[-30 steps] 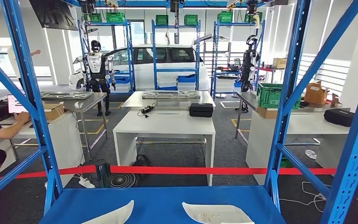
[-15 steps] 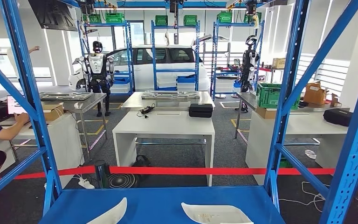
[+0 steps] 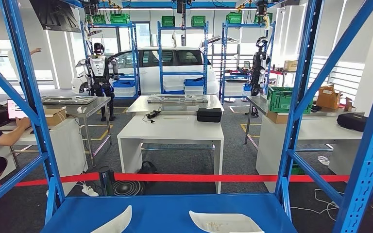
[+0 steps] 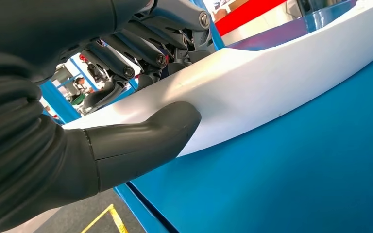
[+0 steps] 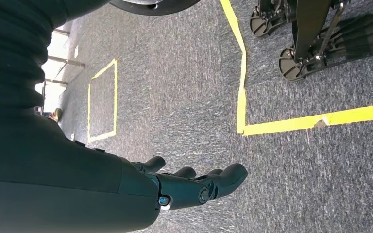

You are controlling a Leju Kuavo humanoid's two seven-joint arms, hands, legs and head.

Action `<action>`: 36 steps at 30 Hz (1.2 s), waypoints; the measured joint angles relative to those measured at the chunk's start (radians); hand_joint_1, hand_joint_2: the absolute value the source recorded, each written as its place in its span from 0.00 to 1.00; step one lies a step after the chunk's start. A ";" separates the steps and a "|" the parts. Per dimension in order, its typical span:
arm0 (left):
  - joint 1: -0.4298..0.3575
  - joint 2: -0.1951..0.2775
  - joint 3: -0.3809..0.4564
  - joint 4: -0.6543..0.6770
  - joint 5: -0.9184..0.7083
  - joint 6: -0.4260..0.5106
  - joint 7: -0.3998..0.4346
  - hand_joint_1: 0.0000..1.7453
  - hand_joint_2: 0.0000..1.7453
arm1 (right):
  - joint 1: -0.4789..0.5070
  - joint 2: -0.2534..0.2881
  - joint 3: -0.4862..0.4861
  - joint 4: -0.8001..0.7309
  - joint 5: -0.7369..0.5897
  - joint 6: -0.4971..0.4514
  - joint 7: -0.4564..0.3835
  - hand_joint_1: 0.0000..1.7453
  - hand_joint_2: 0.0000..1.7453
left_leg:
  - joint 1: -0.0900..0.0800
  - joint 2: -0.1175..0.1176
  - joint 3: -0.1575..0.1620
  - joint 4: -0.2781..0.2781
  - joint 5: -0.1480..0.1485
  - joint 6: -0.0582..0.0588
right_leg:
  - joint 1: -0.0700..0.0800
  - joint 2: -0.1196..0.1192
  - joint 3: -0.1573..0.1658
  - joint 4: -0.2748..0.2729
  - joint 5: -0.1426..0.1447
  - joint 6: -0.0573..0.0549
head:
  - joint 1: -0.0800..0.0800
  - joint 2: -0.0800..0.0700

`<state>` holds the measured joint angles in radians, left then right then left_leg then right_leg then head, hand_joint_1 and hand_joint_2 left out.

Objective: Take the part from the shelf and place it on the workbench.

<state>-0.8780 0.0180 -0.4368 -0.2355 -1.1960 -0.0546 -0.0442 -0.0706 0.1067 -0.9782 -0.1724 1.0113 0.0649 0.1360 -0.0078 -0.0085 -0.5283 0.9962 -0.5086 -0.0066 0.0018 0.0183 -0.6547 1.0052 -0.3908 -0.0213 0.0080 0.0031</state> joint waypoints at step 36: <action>-0.167 -0.083 0.108 -0.803 1.237 0.163 -0.405 1.00 1.00 | 0.000 -0.001 -0.055 0.000 -0.030 -0.027 -0.043 0.00 1.00 | 0.000 -0.003 -0.001 0.001 -0.001 0.001 | 0.000 -0.002 0.000 0.000 -0.002 0.002 | 0.000 0.000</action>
<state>-1.0446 -0.0648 -0.3290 -1.0387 0.0413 0.1085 -0.4494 -0.0711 0.1053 -1.0334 -0.1724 0.9815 0.0374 0.0928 -0.0079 -0.0118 -0.5295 0.9972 -0.5100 -0.0055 0.0017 0.0161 -0.6549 1.0055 -0.3932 -0.0188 0.0084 0.0030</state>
